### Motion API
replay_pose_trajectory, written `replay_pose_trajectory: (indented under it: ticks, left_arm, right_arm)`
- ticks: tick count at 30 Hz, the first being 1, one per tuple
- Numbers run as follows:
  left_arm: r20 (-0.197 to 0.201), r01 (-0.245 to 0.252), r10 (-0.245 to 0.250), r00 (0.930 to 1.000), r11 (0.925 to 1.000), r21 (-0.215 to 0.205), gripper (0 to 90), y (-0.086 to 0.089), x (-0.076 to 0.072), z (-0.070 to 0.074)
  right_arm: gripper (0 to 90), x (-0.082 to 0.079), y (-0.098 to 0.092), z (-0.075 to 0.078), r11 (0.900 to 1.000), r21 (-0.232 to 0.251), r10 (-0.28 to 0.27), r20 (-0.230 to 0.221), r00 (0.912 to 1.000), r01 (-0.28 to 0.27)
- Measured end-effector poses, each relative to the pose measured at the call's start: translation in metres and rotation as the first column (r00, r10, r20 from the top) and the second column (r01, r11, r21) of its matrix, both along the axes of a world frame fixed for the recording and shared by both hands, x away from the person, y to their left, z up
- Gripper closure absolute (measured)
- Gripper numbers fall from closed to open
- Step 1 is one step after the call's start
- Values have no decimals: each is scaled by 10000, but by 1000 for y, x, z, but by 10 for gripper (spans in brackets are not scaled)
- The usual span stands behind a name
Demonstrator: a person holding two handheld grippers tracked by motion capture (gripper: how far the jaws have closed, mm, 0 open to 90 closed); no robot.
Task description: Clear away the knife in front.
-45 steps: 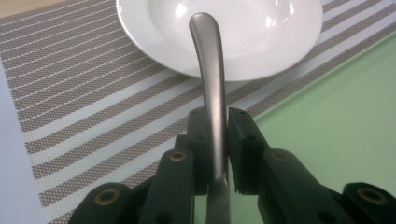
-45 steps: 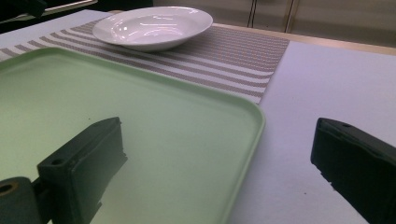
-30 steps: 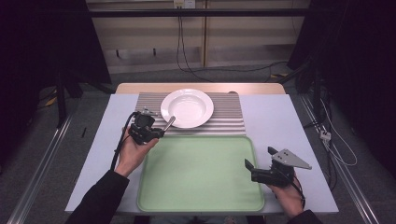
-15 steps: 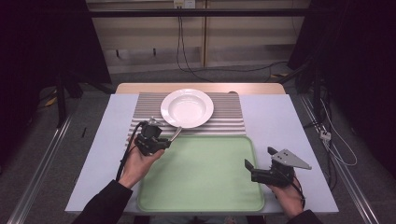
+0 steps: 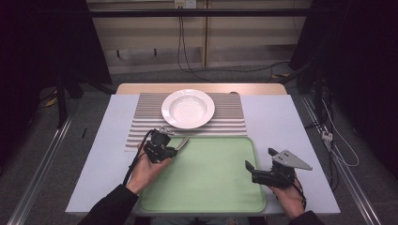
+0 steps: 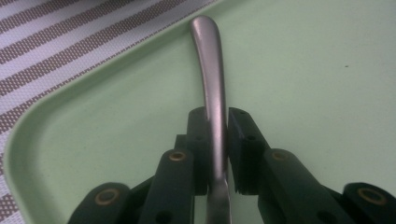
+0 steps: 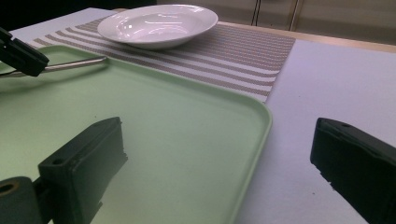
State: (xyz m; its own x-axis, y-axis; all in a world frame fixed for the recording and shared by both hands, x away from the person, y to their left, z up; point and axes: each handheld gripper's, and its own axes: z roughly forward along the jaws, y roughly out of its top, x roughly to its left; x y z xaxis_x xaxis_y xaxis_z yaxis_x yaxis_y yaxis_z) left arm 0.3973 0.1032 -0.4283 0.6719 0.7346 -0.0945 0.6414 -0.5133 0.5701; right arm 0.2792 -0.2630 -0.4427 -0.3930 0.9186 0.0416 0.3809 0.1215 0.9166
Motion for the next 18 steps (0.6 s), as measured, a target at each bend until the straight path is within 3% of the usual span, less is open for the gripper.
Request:
replay_pose_trajectory:
  ticks: [4,18]
  left_arm:
    - [-124,12,-8,9999,9996,294,800,-3,0,-6]
    - [-280,7,2,9996,9995,331,796,-4,-2,-8]
  right_arm:
    - [27,0,0,0,10000,-3,-19,-3,10000,19]
    - [27,0,0,0,10000,11,-32,-19,10000,32]
